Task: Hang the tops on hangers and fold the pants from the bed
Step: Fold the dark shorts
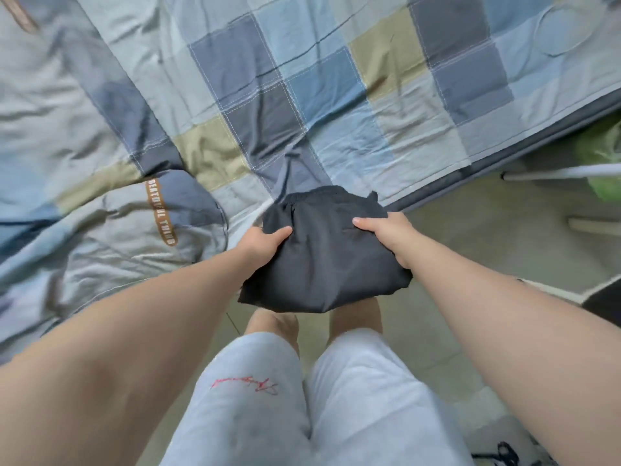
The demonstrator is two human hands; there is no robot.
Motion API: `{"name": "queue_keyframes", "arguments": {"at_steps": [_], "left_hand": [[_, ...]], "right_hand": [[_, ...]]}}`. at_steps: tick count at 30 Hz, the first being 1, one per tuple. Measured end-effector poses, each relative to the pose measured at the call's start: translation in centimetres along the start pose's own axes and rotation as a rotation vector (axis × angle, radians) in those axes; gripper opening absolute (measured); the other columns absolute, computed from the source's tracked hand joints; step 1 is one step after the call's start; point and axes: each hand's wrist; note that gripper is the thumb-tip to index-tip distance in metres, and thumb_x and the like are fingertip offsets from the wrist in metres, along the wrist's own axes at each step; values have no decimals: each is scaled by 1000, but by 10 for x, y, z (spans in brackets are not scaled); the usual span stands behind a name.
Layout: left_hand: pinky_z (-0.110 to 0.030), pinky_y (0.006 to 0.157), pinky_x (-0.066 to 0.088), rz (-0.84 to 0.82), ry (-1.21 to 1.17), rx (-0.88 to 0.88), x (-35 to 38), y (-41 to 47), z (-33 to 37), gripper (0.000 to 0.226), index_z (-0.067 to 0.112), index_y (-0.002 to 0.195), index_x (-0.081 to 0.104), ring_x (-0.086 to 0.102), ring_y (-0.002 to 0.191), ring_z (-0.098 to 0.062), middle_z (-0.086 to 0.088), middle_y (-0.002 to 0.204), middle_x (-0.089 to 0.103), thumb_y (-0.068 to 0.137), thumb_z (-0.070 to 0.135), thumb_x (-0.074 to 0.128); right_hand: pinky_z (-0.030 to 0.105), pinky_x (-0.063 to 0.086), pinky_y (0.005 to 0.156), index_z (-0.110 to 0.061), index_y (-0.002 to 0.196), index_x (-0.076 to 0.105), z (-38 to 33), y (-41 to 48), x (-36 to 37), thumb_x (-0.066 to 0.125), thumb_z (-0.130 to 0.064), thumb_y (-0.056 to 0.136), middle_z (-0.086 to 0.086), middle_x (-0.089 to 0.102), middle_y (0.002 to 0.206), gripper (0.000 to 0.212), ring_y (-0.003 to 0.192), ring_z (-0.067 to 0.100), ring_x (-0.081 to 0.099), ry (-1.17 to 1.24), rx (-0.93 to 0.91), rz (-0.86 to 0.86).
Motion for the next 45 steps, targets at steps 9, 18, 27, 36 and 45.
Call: {"name": "queue_keyframes", "arguments": {"at_steps": [9, 18, 27, 36, 45], "left_hand": [[-25, 61, 49, -46, 129, 140, -23, -177, 0, 38, 19, 90, 71, 69, 74, -16, 2, 85, 73, 81, 56, 75], [-29, 77, 53, -151, 269, 527, 48, -309, 36, 39, 25, 106, 70, 69, 92, -13, 9, 94, 74, 84, 57, 70], [-14, 72, 48, -242, 396, 966, 203, -441, 55, 49, 30, 116, 68, 67, 88, 7, 20, 98, 73, 80, 64, 66], [-24, 79, 49, -466, 436, 1295, 383, -579, 33, 15, 33, 100, 71, 68, 92, 3, 19, 97, 74, 89, 44, 70], [-16, 78, 48, -813, 723, 1482, 559, -683, 10, 17, 38, 101, 69, 67, 93, 5, 21, 98, 74, 88, 50, 67]], "right_hand": [[28, 52, 65, -14, 111, 68, 72, -196, -41, 82, -30, 81, 5, 75, 96, 36, 84, 23, 71, 277, 21, 67], [27, 54, 66, -27, 102, 72, 162, -333, -117, 77, -25, 86, -9, 78, 93, 16, 81, 9, 74, 667, -280, 300], [29, 52, 78, -28, 105, 73, 295, -425, -236, 78, -30, 83, -11, 76, 102, 22, 93, 7, 72, 825, -560, 597], [30, 52, 77, -32, 106, 72, 454, -521, -347, 77, -36, 77, -12, 76, 102, 29, 93, 7, 71, 968, -674, 898], [25, 56, 73, -38, 104, 72, 597, -576, -391, 76, -36, 80, -14, 75, 101, 24, 91, 7, 71, 1239, -609, 1254]]}}
Point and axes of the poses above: each hand's wrist, its own y-axis towards the middle knuckle, its own x-axis out of the palm, z = x × y
